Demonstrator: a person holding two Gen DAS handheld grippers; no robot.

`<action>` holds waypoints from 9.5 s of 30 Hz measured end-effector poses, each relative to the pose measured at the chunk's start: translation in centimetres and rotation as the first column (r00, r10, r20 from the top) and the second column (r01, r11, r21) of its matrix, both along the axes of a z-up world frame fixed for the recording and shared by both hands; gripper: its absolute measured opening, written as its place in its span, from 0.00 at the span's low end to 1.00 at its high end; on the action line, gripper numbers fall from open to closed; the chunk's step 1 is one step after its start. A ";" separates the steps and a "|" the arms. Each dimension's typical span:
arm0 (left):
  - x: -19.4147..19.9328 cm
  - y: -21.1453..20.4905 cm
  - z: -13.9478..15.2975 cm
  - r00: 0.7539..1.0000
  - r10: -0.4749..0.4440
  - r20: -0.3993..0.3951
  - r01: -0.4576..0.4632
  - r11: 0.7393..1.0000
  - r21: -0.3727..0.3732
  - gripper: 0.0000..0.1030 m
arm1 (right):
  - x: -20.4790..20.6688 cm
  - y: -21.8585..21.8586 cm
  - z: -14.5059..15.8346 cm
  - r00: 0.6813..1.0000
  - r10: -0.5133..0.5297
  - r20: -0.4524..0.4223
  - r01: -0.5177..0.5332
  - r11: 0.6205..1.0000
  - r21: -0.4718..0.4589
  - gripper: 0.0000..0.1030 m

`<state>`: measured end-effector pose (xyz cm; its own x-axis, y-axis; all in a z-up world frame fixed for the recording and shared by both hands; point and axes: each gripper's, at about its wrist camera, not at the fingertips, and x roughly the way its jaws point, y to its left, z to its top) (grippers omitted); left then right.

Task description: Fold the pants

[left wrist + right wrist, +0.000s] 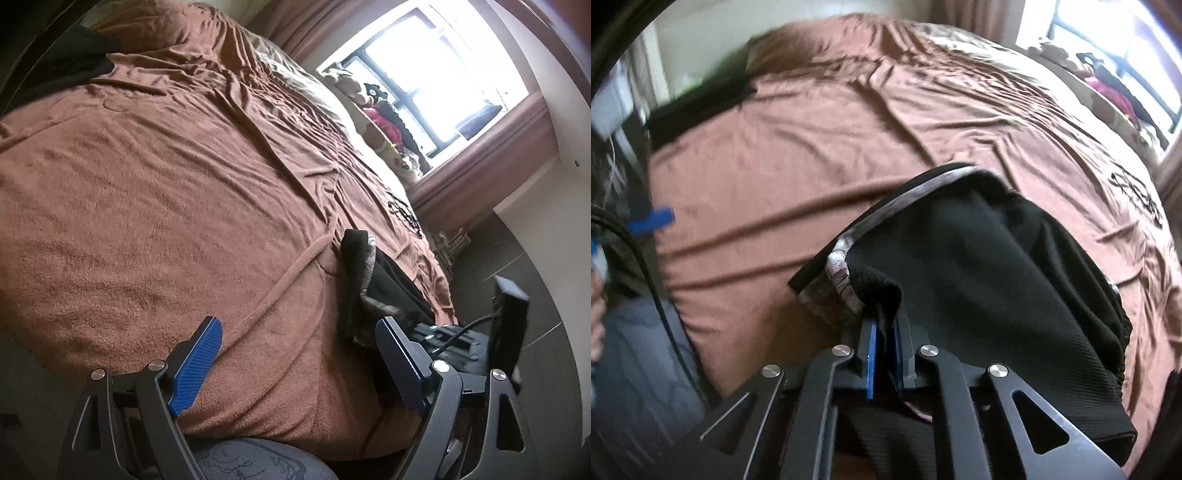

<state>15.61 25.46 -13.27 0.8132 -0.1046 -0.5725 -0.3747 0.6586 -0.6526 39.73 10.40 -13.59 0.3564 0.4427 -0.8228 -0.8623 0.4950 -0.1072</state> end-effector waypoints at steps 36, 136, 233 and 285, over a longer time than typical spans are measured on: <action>2.2 -1.5 0.7 0.999 -0.004 -0.038 0.006 0.999 0.033 0.85 | 20.7 -8.9 6.3 0.918 -0.390 -0.073 0.396 0.910 0.123 0.02; 1.4 -0.2 -0.5 0.999 -0.045 0.009 0.046 0.996 -0.076 0.85 | 0.5 2.3 -2.9 0.986 0.165 0.021 -0.155 0.958 -0.241 0.44; 19.2 -9.2 0.3 0.938 -0.236 -0.254 0.284 0.944 0.169 0.85 | 24.3 -13.6 -1.0 0.808 -0.350 -0.474 0.445 0.889 0.103 0.17; 23.3 -9.7 -4.8 0.933 -0.268 -0.240 0.268 0.963 -0.033 0.36 | 28.0 -13.8 -2.4 0.792 -0.346 -0.503 0.461 0.879 0.120 0.02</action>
<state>38.89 15.74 -18.09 0.5937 -0.2992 -0.7470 -0.3300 0.7562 -0.5651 67.69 -3.41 -16.03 0.1572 0.5349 -0.8302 -0.4978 0.7689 0.4012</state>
